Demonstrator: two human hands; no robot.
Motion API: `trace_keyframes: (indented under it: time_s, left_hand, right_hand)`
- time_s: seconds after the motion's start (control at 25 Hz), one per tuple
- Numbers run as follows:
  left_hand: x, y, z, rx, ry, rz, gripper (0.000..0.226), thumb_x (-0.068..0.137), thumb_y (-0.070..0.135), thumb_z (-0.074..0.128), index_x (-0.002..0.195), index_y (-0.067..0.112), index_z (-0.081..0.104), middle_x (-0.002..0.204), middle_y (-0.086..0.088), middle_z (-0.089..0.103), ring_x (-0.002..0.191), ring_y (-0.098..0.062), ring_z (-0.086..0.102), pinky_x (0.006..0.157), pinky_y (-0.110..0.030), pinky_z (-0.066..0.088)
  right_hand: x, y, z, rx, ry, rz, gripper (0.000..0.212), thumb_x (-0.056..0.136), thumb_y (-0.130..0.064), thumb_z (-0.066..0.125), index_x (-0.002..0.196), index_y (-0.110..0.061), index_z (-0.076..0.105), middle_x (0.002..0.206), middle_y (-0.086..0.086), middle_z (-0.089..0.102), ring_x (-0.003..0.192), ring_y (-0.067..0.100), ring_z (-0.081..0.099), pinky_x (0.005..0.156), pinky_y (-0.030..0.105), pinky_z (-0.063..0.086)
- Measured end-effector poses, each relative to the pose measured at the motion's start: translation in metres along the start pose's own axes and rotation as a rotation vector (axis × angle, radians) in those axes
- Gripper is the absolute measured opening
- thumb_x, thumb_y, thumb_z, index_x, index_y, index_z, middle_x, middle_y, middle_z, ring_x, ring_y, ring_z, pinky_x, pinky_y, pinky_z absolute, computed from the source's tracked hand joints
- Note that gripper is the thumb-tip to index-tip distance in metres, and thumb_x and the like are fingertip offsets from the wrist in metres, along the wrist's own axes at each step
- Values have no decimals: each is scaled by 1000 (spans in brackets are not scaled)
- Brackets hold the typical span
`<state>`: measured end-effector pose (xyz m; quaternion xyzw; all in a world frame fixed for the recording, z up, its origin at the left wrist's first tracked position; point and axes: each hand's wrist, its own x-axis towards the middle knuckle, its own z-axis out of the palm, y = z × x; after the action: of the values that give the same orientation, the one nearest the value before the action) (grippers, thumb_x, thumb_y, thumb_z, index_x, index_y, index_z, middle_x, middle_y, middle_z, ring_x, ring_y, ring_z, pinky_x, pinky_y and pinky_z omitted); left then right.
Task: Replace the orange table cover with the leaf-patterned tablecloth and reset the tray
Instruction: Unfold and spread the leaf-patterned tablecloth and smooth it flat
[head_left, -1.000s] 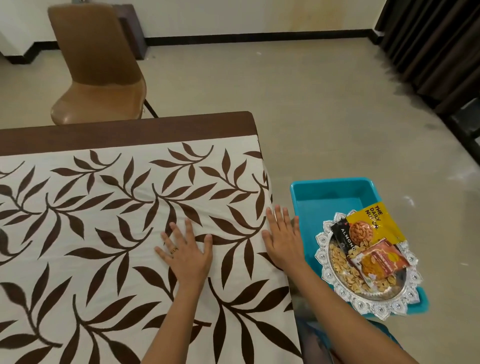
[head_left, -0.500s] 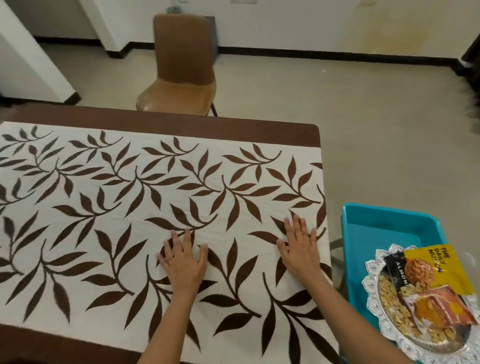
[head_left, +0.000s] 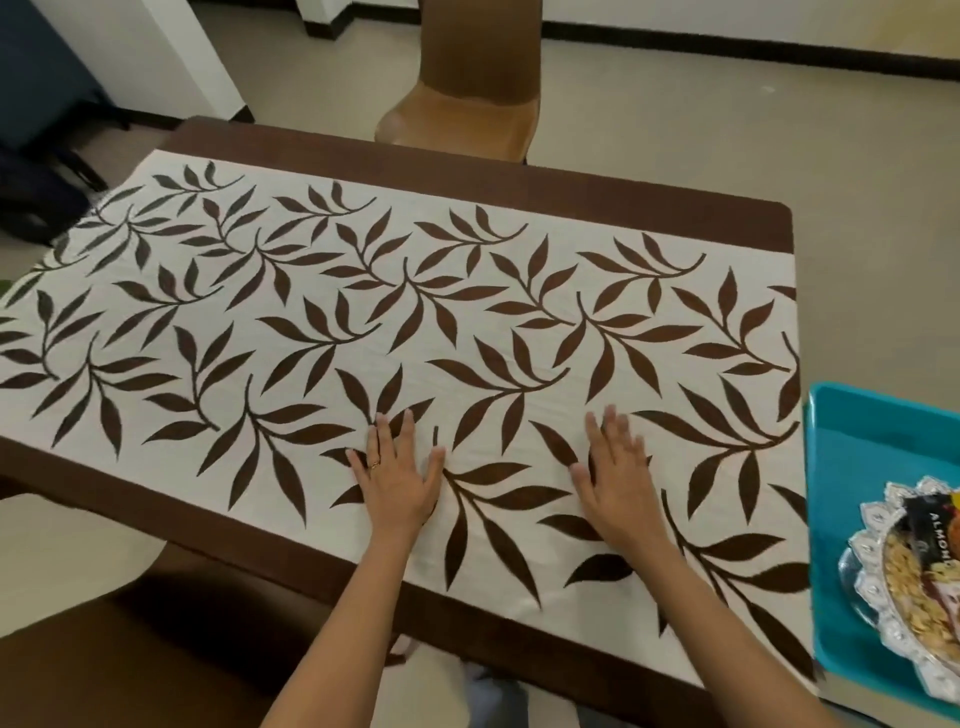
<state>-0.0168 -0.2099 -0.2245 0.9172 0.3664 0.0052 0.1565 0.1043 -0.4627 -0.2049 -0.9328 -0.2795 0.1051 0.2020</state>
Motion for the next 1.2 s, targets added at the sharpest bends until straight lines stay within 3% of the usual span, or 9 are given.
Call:
trace_keyframes:
  time_s: [0.16,0.36,0.76,0.88,1.0,1.08,1.2]
  left_hand:
    - [14,-43,-13,-26,0,4,73,90,68,16,153,32,11,161,-11,7,148,-26,0,116,-56,-2]
    - [32,-95,-30,14,-13,-5,76,87,71,19,153,34,11,161,-12,8,147,-31,4,115,-59,-1]
    - [59,-78,-20,53,20,37,78,87,73,20,153,35,5,161,-11,7,148,-32,3,114,-57,-7]
    - [68,-64,-23,15,34,10,82,85,73,23,151,26,22,156,-19,18,144,-38,13,113,-61,-1]
    - [95,-40,-27,-53,76,80,80,83,72,31,142,17,35,148,-23,27,140,-39,22,113,-63,13]
    - [120,-18,-24,-28,9,192,77,88,68,35,150,23,23,156,-16,16,145,-35,13,115,-58,7]
    - [153,18,-11,61,-122,324,75,91,69,24,153,34,1,162,-6,-2,148,-30,-5,115,-54,-7]
  right_hand:
    - [-8,-27,42,-125,-35,-13,69,95,-59,15,154,-27,3,161,1,-10,148,17,-12,118,37,-14]
    - [-6,-26,41,-155,-24,35,68,94,-61,15,153,-30,4,162,0,-3,148,15,-11,120,40,-7]
    - [32,-15,31,-176,9,146,77,89,-71,13,153,-31,2,161,-2,-10,147,15,-14,120,45,-5]
    - [41,-12,24,-134,19,141,79,85,-75,5,152,-32,0,160,-4,-10,147,15,-14,119,41,-8]
    - [60,-5,10,-91,112,194,75,91,-67,12,153,-27,4,160,-2,-7,147,15,-13,118,39,-9]
    - [84,7,-2,-92,129,246,73,92,-62,12,154,-25,3,161,2,-7,147,17,-14,117,39,-11]
    - [117,29,-10,-106,72,364,70,95,-61,16,154,-25,3,162,7,-4,148,22,-11,119,45,-8]
